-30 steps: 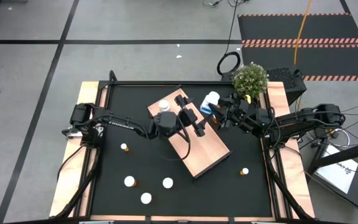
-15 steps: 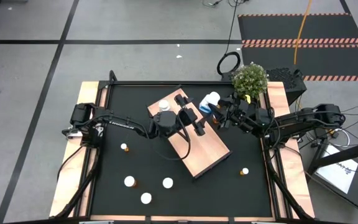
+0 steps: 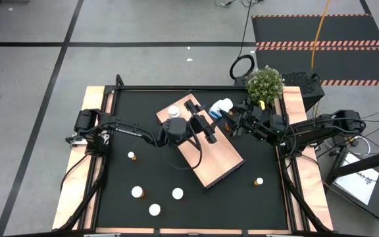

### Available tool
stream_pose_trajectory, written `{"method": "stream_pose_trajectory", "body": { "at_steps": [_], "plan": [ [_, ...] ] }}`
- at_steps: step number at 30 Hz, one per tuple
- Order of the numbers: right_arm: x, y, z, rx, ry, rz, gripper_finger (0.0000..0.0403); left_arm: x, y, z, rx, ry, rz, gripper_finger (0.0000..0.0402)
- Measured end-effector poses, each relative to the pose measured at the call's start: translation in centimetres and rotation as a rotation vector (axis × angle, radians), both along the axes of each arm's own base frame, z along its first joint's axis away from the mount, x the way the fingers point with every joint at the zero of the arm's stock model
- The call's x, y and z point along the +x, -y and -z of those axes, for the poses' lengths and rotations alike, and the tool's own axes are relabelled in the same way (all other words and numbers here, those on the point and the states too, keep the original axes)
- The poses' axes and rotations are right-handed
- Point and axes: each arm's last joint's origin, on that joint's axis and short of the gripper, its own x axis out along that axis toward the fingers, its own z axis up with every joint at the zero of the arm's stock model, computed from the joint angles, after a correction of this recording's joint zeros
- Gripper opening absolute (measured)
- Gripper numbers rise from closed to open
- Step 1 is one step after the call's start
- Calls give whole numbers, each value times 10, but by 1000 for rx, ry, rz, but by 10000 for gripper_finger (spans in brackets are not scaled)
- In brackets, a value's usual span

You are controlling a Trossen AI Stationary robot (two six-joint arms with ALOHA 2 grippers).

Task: Pick and place medicine bottles onto shelf by color
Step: Put the top white pill bottle on the shelf aligned with the other white pill bottle

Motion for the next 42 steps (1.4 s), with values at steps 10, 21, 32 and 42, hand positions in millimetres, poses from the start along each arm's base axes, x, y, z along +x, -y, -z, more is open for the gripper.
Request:
{"method": "stream_pose_trajectory", "body": {
  "at_steps": [10, 21, 32, 42],
  "plan": [
    [1, 0, 3, 21, -22, -9, 183, 0, 0, 3, 57, -71, -36, 264],
    [2, 0, 4, 23, -35, -12, 183, -1, 5, 4, 61, -96, -39, 270],
    [3, -1, 7, 25, -64, -32, 198, -2, 13, 6, 53, -105, -47, 251],
    [4, -4, 17, -7, -233, -141, 285, -2, 24, 11, -9, -103, 2, 252]
  ]
}}
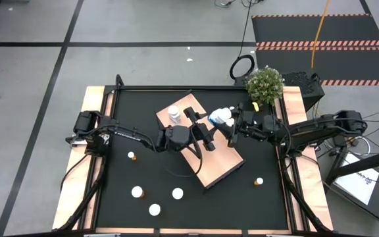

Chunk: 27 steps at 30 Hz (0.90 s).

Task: Pick and place medicine bottles onto shelf by color
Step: Put the top white pill bottle on the shelf aligned with the other white pill bottle

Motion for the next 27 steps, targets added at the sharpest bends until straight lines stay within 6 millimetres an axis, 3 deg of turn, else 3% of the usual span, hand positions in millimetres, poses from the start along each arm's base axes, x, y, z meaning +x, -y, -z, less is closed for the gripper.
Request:
{"method": "stream_pose_trajectory", "body": {
  "at_steps": [8, 12, 17, 27],
  "plan": [
    [-22, -3, -10, -100, -119, -65, 331, -7, 10, -8, -63, 22, 46, 260],
    [-38, -3, -12, -131, -198, -64, 333, -14, 16, -22, -112, 59, 137, 256],
    [-53, -7, -19, -151, -201, -164, 333, -21, 17, -25, -188, 8, 240, 253],
    [-59, -9, -64, -244, -444, -276, 334, -21, 17, -17, -298, -76, 447, 253]
  ]
}}
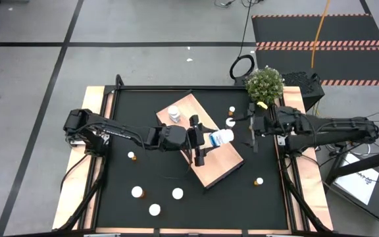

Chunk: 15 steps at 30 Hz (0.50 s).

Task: Pick and place medicine bottles onto shelf by color
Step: Put the top white pill bottle on the shelf aligned with the other white pill bottle

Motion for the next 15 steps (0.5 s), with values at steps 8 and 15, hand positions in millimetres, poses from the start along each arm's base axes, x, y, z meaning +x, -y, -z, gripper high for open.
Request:
{"method": "stream_pose_trajectory", "body": {
  "at_steps": [8, 15],
  "plan": [
    [14, -11, -21, -34, -126, -126, 334, 0, 1, 1, -27, -13, 144, 260],
    [37, -26, -29, -70, -205, -168, 334, 1, -8, 4, -42, -42, 132, 253]
  ]
}}
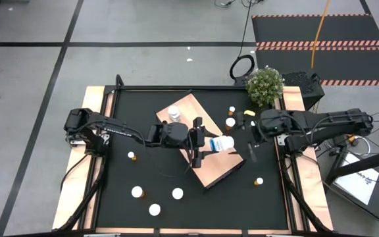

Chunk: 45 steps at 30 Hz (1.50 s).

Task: Pick and place medicine bottles onto shelf by color
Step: Put the top white pill bottle on the shelf aligned with the other white pill bottle

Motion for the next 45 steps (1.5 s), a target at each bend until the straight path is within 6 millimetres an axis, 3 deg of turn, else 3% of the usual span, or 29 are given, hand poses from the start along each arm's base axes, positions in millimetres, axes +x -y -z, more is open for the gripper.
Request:
{"method": "stream_pose_trajectory", "body": {
  "at_steps": [4, 12, 25, 29, 33, 40, 45],
  "plan": [
    [8, -4, 0, -49, -17, 47, 334, 0, 0, 1, -1, -10, -1, 263],
    [13, -12, 2, -144, -7, -24, 326, 0, 1, 2, -17, -18, 37, 253],
    [15, -14, 1, -154, 9, -38, 232, 0, 1, 2, -18, -19, 41, 257],
    [15, -14, 1, -144, 9, -33, 224, 0, 2, 2, -23, -18, 41, 275],
    [15, -14, 1, -135, 12, -29, 240, -2, 3, -1, -16, -13, 39, 310],
    [19, -4, 0, -132, 30, 12, 236, -34, 5, -35, 52, -19, -44, 371],
    [31, 11, -11, -98, 2, -18, 234, -73, 2, -63, 61, -51, -161, 377]
  ]
}}
